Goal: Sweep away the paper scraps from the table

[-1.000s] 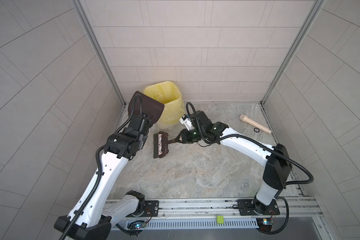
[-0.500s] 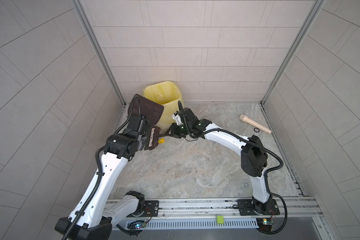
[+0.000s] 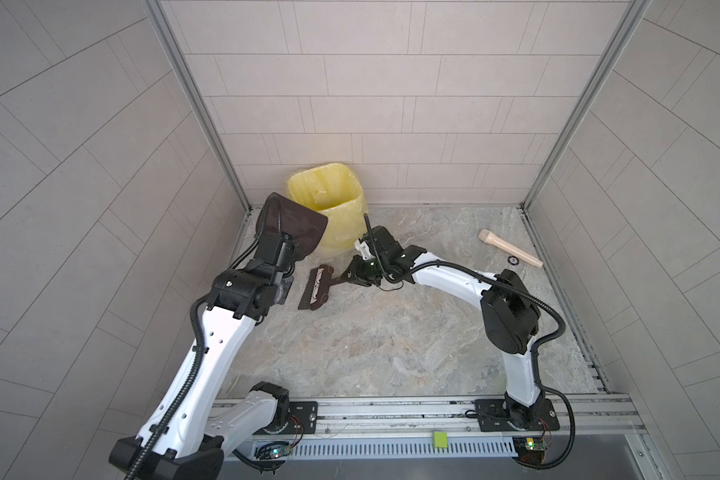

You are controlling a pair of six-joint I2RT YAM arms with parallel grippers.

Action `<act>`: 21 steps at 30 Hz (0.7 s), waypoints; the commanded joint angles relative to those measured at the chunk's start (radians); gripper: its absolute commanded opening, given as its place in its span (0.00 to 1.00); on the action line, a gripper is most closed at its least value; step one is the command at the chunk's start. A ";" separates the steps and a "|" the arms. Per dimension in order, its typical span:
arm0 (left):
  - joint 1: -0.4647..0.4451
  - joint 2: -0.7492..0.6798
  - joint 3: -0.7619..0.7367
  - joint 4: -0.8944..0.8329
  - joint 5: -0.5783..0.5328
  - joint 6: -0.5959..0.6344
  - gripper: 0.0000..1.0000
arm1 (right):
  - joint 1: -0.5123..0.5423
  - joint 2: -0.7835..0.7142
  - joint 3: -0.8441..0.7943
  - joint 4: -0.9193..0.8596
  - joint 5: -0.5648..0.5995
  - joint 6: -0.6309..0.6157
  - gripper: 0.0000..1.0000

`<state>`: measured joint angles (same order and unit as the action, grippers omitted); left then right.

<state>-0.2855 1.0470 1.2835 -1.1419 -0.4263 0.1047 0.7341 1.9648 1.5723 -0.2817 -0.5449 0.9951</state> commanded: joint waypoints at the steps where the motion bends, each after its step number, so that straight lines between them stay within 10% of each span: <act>1: 0.006 -0.018 -0.014 -0.013 0.001 -0.016 0.00 | -0.024 -0.116 -0.074 -0.044 0.028 -0.020 0.00; 21: 0.000 -0.032 -0.054 -0.013 0.132 -0.037 0.00 | -0.436 -0.716 -0.488 -0.572 0.030 -0.268 0.00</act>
<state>-0.2855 1.0199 1.2354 -1.1465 -0.3405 0.0971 0.3328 1.3022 1.0950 -0.7021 -0.5270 0.8066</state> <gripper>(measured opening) 0.296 0.243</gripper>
